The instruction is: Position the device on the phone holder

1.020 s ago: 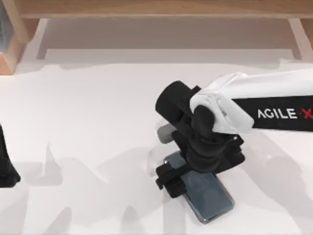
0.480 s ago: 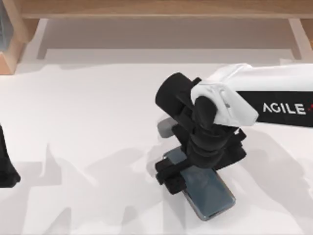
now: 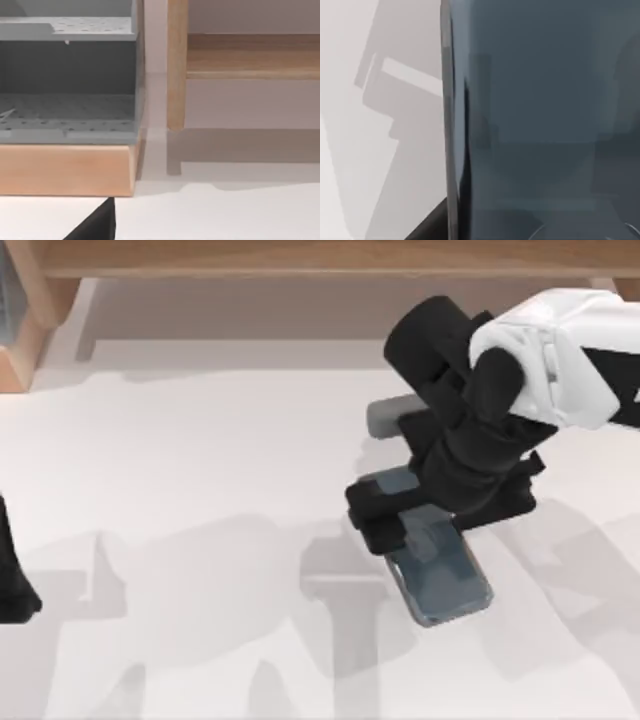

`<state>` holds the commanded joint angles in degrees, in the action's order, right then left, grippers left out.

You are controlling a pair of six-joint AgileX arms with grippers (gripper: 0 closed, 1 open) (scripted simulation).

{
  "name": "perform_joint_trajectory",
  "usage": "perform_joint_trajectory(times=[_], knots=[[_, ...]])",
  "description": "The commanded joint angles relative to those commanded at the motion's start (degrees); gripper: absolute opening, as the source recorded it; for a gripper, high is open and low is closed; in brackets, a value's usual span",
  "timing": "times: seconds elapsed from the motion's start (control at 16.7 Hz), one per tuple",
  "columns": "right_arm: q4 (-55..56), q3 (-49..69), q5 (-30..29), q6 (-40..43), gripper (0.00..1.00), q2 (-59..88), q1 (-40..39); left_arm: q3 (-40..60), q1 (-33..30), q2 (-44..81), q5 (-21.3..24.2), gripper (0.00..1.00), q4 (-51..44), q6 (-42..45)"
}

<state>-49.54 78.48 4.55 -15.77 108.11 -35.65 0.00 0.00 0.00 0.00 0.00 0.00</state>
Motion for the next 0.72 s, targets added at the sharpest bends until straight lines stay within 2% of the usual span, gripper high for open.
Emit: perform_joint_trajectory(times=[0.36,0.72], knots=[[-2.36,-0.18,16.79,6.00,0.00,-11.88,23.50,0.00,0.00,0.00,0.00,1.00,0.00,0.00],[-2.84,-3.66,31.07,18.54,0.00,-18.80,44.01,0.00,0.00,0.00,0.00,1.00,0.00,0.00]])
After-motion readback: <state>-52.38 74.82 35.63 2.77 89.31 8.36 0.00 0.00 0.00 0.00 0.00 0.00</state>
